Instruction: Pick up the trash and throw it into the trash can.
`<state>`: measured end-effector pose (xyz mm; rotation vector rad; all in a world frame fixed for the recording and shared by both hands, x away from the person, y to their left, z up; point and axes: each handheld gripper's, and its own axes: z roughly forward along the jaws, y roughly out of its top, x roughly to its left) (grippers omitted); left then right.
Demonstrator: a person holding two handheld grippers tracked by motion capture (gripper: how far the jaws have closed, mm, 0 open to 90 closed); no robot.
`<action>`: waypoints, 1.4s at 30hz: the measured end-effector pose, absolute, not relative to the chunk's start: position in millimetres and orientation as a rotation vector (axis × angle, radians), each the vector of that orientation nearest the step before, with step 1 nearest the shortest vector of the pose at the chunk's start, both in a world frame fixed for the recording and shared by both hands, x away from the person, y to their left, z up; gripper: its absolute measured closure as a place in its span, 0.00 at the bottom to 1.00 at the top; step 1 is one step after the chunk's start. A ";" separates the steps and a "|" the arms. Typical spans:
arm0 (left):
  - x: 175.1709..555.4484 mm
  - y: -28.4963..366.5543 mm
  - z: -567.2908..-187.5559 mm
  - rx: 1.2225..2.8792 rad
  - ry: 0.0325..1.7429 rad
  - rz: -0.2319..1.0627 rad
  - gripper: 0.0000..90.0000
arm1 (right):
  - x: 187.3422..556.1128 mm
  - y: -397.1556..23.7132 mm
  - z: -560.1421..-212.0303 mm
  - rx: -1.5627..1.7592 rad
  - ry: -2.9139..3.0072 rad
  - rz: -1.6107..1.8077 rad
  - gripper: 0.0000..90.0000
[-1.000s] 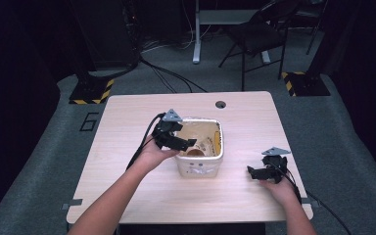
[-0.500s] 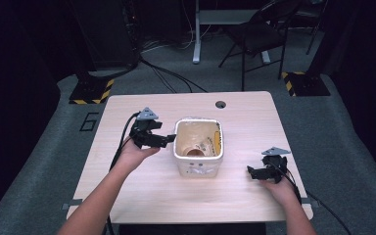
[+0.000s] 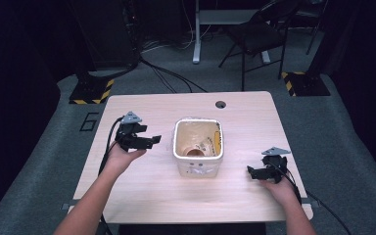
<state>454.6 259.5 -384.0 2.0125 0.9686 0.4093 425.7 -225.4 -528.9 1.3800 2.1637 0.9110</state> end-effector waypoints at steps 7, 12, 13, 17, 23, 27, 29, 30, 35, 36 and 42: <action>453.4 270.7 -394.4 1.998 1.007 0.412 0.28 | 425.7 -225.4 -528.9 1.380 2.164 0.911 0.00; 451.0 277.7 -403.4 1.991 1.029 0.403 0.29 | 425.7 -225.4 -528.8 1.380 2.163 0.910 0.00; 450.4 279.2 -405.3 1.991 1.035 0.403 0.29 | 425.8 -225.4 -528.9 1.378 2.164 0.911 0.00; 448.0 286.1 -414.0 1.983 1.057 0.411 0.29 | 425.7 -225.4 -528.9 1.380 2.163 0.911 0.00; 445.3 296.2 -427.6 1.978 1.090 0.417 0.29 | 425.8 -225.4 -528.9 1.378 2.164 0.911 0.00; 443.6 301.6 -437.0 1.971 1.110 0.409 0.29 | 425.7 -225.4 -528.8 1.380 2.163 0.909 0.00; 443.1 303.8 -441.6 1.977 1.117 0.407 0.29 | 425.7 -225.4 -528.8 1.379 2.163 0.909 0.00; 442.6 305.1 -443.6 1.980 1.120 0.409 0.29 | 425.7 -225.3 -528.8 1.380 2.163 0.909 0.00; 441.1 311.4 -454.9 1.969 1.140 0.405 0.30 | 425.7 -225.4 -528.8 1.380 2.163 0.909 0.00; 441.0 312.8 -457.1 1.969 1.146 0.400 0.30 | 425.7 -225.3 -528.8 1.380 2.163 0.909 0.00; 441.0 316.3 -470.5 1.968 1.168 0.393 0.31 | 425.7 -225.4 -528.8 1.379 2.163 0.909 0.00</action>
